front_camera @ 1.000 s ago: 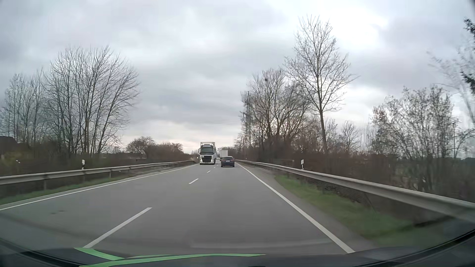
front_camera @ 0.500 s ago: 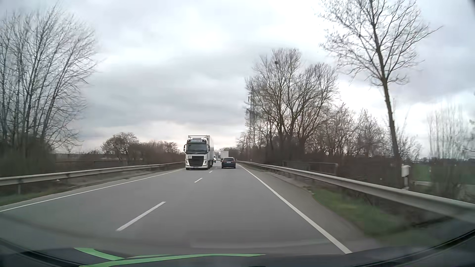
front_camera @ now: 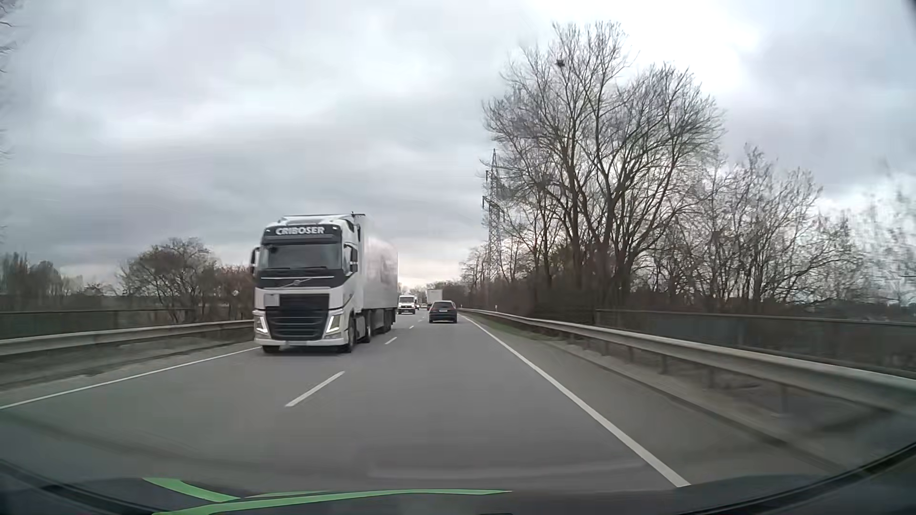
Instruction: Follow the waypoints while adhering to traffic rules and regulations
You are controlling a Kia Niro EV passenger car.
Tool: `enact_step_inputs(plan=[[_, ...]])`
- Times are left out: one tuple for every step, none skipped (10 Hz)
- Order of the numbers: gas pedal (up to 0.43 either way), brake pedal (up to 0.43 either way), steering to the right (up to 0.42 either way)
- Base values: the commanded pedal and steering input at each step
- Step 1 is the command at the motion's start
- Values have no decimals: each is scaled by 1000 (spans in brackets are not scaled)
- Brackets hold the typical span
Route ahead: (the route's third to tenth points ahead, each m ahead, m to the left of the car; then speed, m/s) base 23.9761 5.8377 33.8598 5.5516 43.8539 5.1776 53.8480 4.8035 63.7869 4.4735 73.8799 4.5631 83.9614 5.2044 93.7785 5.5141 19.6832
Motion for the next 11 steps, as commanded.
enact_step_inputs(plan=[[8,0,-3],[39,0,-3],[39,0,-3],[59,0,-2],[79,0,-2],[79,0,-1],[98,0,-1],[138,0,-1],[150,0,-1],[169,0,-1],[169,0,-1]])
